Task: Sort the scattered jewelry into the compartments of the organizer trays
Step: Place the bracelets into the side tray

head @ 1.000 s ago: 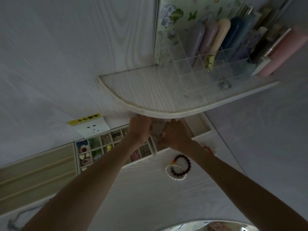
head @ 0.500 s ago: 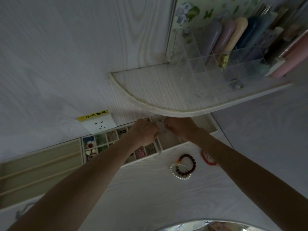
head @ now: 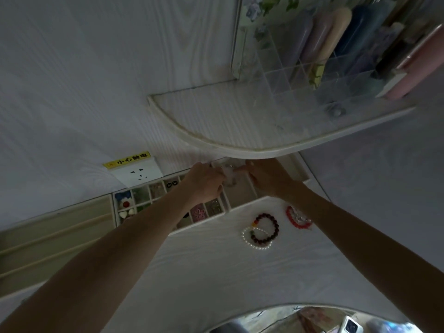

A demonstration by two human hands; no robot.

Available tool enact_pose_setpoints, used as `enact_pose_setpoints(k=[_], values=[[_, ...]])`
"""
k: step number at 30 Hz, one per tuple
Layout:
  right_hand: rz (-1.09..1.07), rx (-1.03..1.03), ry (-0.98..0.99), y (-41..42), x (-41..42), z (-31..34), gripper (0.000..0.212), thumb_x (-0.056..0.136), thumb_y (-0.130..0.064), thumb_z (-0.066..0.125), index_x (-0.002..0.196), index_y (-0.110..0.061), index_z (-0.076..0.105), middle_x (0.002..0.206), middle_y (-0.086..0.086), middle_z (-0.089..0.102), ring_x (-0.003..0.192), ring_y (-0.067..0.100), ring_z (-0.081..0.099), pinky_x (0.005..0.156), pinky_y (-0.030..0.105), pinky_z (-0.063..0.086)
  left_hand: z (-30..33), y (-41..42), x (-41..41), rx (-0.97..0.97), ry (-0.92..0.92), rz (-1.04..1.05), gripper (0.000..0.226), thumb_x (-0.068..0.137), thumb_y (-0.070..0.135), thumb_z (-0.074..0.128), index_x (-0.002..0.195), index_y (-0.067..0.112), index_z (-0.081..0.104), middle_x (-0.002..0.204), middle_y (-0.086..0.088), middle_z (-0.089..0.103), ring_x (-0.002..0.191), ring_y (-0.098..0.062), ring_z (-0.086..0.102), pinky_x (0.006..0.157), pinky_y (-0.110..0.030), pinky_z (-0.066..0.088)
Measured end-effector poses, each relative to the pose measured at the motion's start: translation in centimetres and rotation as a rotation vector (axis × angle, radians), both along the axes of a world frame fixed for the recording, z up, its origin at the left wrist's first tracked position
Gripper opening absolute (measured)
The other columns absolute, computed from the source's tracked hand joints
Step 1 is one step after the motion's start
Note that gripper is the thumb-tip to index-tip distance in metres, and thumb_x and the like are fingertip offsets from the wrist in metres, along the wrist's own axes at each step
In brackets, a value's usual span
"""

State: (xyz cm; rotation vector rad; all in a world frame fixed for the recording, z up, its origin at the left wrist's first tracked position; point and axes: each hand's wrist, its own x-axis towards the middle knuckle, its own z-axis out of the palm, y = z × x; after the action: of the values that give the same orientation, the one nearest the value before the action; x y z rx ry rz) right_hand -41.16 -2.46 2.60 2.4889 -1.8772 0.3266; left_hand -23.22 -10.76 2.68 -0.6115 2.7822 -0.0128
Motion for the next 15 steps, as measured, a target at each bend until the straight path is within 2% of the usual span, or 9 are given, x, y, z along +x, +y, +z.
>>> enact_pose_setpoints(k=[4, 6, 8, 11, 13, 15], values=[[0.011, -0.005, 0.144, -0.5, 1.1, -0.7, 0.042, 0.045, 0.002, 0.082, 0.082, -0.017, 0.076, 0.082, 0.012, 0.068, 0.076, 0.031, 0.068, 0.063, 0.041, 0.055, 0.1, -0.1, -0.2, -0.007, -0.02, 0.003, 0.038, 0.096, 0.03, 0.032, 0.125, 0.024, 0.056, 0.13, 0.003, 0.058, 0.112, -0.021, 0.058, 0.076, -0.031, 0.043], [-0.063, 0.018, 0.099, -1.0, 1.1, -0.8, 0.028, 0.065, -0.005, 0.074, 0.09, -0.015, 0.076, 0.093, 0.013, 0.07, 0.085, 0.032, 0.068, 0.071, 0.04, 0.055, 0.2, -0.2, -0.3, -0.014, -0.012, 0.004, 0.037, 0.096, 0.029, 0.032, 0.124, 0.024, 0.057, 0.13, 0.003, 0.057, 0.111, -0.021, 0.058, 0.078, -0.031, 0.044], [-0.164, 0.027, 0.017, -1.3, 1.0, -0.6, 0.024, 0.078, -0.006, 0.064, 0.1, -0.012, 0.073, 0.104, 0.015, 0.069, 0.095, 0.035, 0.066, 0.079, 0.04, 0.053, 0.2, -0.2, -0.4, -0.01, -0.01, 0.01, 0.037, 0.096, 0.028, 0.032, 0.124, 0.023, 0.057, 0.131, 0.002, 0.056, 0.111, -0.022, 0.058, 0.081, -0.033, 0.046], [-0.107, 0.038, 0.018, -1.3, 0.5, -1.5, 0.033, 0.06, 0.003, 0.081, 0.088, -0.013, 0.075, 0.091, 0.012, 0.072, 0.076, 0.035, 0.069, 0.063, 0.04, 0.056, 0.0, -0.1, -0.4, -0.009, 0.006, 0.033, 0.037, 0.096, 0.028, 0.033, 0.123, 0.022, 0.058, 0.13, 0.0, 0.055, 0.109, -0.022, 0.059, 0.081, -0.035, 0.047], [-0.12, 0.07, -0.056, -1.1, 0.8, -1.0, 0.018, 0.075, -0.005, 0.07, 0.092, -0.011, 0.075, 0.093, 0.015, 0.071, 0.079, 0.037, 0.068, 0.067, 0.042, 0.055, -0.1, -0.1, -0.2, -0.013, 0.018, 0.038, 0.037, 0.095, 0.028, 0.034, 0.122, 0.021, 0.058, 0.129, -0.001, 0.056, 0.107, -0.023, 0.06, 0.08, -0.036, 0.049], [-0.152, 0.056, -0.148, -1.1, 1.0, -0.8, 0.024, 0.085, -0.014, 0.052, 0.094, -0.008, 0.074, 0.095, 0.018, 0.07, 0.084, 0.039, 0.067, 0.074, 0.044, 0.053, -0.1, -0.2, 0.0, -0.007, 0.032, 0.042, 0.036, 0.095, 0.027, 0.035, 0.123, 0.021, 0.058, 0.129, 0.0, 0.057, 0.108, -0.022, 0.06, 0.081, -0.035, 0.049]])
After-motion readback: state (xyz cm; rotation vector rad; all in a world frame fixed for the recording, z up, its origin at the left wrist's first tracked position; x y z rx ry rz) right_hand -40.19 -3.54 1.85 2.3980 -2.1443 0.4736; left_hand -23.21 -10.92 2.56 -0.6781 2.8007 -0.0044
